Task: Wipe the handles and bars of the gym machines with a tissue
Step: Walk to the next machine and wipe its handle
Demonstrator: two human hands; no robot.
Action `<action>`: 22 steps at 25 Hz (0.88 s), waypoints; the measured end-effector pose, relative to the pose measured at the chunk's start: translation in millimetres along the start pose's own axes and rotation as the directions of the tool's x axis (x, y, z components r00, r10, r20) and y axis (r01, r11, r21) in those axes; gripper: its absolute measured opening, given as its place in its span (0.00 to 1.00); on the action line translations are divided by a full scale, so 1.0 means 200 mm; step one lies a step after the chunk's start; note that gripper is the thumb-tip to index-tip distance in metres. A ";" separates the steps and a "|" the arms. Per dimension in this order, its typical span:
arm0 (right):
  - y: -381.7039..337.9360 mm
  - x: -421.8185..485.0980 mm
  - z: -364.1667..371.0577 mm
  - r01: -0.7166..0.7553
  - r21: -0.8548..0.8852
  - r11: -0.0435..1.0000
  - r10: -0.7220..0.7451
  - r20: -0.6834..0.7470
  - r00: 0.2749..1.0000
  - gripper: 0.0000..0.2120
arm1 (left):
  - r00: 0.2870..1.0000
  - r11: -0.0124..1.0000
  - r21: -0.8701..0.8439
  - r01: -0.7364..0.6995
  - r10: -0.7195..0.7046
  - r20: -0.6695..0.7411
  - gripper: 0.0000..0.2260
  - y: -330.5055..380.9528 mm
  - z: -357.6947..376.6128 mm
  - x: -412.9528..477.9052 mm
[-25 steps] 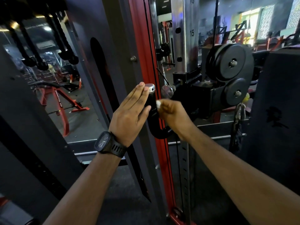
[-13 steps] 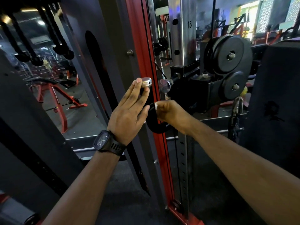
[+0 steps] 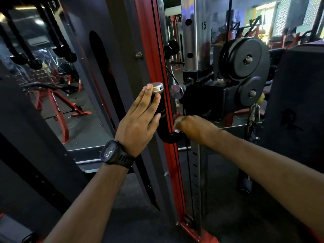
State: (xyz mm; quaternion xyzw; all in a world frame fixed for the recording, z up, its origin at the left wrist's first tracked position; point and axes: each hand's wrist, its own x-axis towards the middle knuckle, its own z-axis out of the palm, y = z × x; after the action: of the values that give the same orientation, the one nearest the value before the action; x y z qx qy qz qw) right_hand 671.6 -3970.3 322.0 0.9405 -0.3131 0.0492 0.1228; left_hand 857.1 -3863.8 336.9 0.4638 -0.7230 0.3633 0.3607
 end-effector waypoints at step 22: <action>-0.24 0.00 0.00 0.108 0.993 -0.048 0.468 -0.073 0.881 0.08 | 0.999 0.999 0.001 -0.032 0.032 0.008 0.21 -0.02 0.00 0.00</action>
State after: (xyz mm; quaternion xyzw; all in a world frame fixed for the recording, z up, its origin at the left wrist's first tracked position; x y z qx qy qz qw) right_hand 700.2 -3933.2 311.6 0.6550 -0.2749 0.4623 -0.5307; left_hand 860.9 -3866.3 338.2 0.4537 -0.7315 0.3677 0.3519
